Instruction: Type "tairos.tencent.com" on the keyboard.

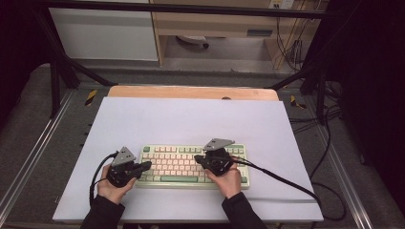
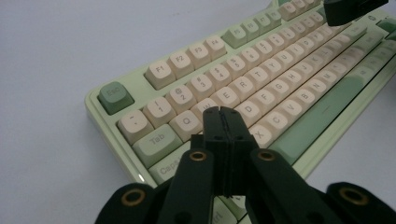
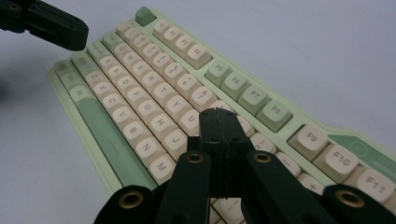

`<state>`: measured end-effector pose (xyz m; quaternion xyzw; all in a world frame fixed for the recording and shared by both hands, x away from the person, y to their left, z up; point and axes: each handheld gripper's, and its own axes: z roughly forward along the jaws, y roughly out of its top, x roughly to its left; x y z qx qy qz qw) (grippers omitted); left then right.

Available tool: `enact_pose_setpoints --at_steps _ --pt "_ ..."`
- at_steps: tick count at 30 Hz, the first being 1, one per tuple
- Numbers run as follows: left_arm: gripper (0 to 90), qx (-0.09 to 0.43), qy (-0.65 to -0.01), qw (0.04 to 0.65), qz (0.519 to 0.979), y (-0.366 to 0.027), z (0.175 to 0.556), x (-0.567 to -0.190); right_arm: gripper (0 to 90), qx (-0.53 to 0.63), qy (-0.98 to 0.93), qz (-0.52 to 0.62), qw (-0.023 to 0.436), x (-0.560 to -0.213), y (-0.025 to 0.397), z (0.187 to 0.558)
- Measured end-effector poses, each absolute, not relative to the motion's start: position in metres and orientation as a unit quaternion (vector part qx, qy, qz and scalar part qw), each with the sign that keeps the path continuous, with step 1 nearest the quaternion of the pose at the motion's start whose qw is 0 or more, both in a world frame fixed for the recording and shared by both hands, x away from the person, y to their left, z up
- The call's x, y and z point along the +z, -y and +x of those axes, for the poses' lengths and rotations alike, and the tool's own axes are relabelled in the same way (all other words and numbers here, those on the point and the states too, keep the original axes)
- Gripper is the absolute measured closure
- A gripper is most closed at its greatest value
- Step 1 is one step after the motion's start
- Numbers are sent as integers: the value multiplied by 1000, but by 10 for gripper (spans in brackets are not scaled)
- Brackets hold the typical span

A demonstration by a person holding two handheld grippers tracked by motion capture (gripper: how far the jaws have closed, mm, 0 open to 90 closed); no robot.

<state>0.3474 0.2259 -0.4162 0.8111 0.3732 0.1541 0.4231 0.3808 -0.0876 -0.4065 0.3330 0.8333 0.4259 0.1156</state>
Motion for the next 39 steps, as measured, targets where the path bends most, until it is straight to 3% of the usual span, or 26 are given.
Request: enact_pose_setpoints --at_steps 25,39 --pt "898 156 -363 409 823 -185 364 -413 900 442 -822 341 115 -407 161 357" --pt "898 161 -362 390 831 -166 377 -423 900 443 -819 348 109 -415 170 353"
